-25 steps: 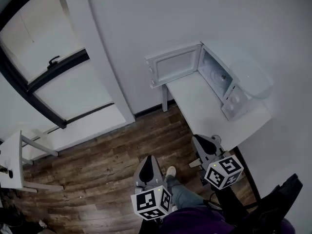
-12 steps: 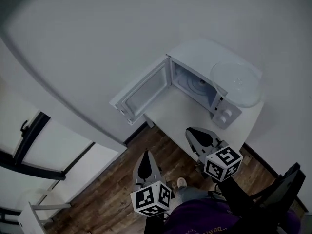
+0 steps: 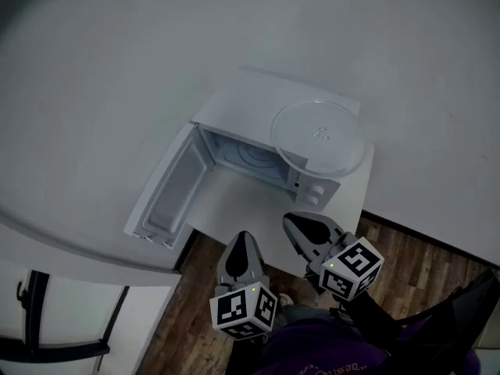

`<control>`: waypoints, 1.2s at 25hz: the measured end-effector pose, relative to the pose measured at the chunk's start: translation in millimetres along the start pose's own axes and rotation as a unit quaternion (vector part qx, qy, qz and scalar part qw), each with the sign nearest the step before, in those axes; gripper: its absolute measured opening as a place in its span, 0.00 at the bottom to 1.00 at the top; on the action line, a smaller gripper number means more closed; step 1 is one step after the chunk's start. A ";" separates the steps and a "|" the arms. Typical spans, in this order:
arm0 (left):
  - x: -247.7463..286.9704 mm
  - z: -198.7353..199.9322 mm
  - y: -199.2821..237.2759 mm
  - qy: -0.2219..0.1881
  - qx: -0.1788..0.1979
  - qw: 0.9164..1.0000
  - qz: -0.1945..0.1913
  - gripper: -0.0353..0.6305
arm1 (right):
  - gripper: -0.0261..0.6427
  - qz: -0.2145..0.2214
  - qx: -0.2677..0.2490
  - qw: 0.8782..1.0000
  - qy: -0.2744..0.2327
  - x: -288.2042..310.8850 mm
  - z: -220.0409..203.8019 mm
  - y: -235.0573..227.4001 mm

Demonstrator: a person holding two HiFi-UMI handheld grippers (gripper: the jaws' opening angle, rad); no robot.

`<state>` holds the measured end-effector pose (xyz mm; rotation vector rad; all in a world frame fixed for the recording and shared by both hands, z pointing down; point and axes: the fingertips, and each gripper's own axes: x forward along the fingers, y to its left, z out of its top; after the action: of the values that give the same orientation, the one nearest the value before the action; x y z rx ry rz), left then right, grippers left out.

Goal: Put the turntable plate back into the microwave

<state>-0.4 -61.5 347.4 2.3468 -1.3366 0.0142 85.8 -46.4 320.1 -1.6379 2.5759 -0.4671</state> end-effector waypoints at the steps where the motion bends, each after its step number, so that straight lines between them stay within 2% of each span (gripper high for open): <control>1: 8.0 -2.1 -8.4 0.011 -0.005 1.000 -0.024 0.06 | 0.05 -0.017 0.002 1.000 -0.005 -3.5 1.9 -7.1; 4: 29.5 -6.3 -26.4 0.041 -0.007 0.996 -0.083 0.06 | 0.05 -0.066 0.011 0.997 -0.025 -12.6 8.5 -25.5; 9: 63.5 11.4 -40.4 0.057 0.015 0.986 -0.158 0.06 | 0.05 -0.146 0.023 0.987 -0.064 -18.7 23.8 -49.5; 14: 95.7 24.8 -55.8 0.084 0.024 0.970 -0.228 0.06 | 0.05 -0.222 0.024 0.970 -0.095 -23.5 39.8 -66.4; 19: 113.9 22.5 -69.4 0.114 0.030 0.951 -0.284 0.06 | 0.05 -0.297 0.035 0.947 -0.116 -37.1 40.7 -84.1; 24: 138.8 20.9 -68.9 0.135 -0.017 0.945 -0.298 0.07 | 0.05 -0.359 0.050 0.923 -0.129 -66.5 37.8 -106.9; 26: 149.9 20.8 -67.0 0.151 -0.044 0.942 -0.296 0.15 | 0.05 -0.379 0.060 0.915 -0.129 -80.9 37.9 -120.2; 30: 168.0 12.2 -62.9 0.186 -0.086 0.938 -0.278 0.20 | 0.06 -0.393 0.113 0.902 -0.135 -100.9 36.1 -151.4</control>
<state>138.4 -175.8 350.3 2.3357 -0.4549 0.1539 269.8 -23.8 316.6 -2.3846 1.5147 -0.4909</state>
